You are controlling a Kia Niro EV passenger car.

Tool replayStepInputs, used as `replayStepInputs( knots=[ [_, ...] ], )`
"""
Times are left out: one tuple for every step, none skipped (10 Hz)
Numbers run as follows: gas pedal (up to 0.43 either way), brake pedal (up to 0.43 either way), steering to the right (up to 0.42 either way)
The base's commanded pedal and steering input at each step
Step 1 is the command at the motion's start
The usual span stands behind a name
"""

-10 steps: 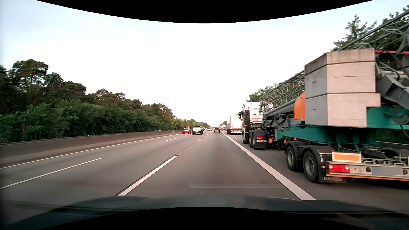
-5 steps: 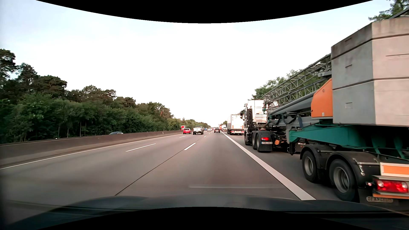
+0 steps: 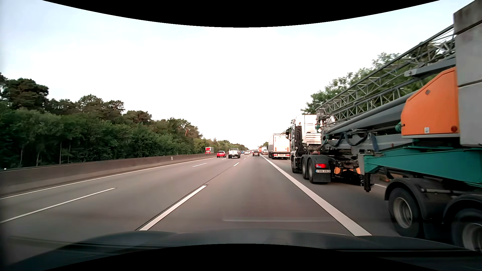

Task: Follow the waypoints while adhering to traffic rules and regulations

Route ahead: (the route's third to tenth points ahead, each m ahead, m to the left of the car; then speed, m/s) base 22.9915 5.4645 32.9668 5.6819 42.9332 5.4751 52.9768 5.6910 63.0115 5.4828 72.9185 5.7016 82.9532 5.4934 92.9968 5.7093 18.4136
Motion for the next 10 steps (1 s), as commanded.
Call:
replayStepInputs(
  knots=[
    [0.067,0.0,-0.004],
    [0.067,0.0,-0.003],
    [0.067,0.0,-0.003],
    [0.067,0.0,-0.004],
    [0.067,0.0,-0.003],
    [0.067,0.0,-0.003],
    [0.079,0.0,-0.004],
    [0.079,0.0,-0.004],
    [0.079,0.0,-0.004],
    [0.079,0.0,-0.004]
  ],
)
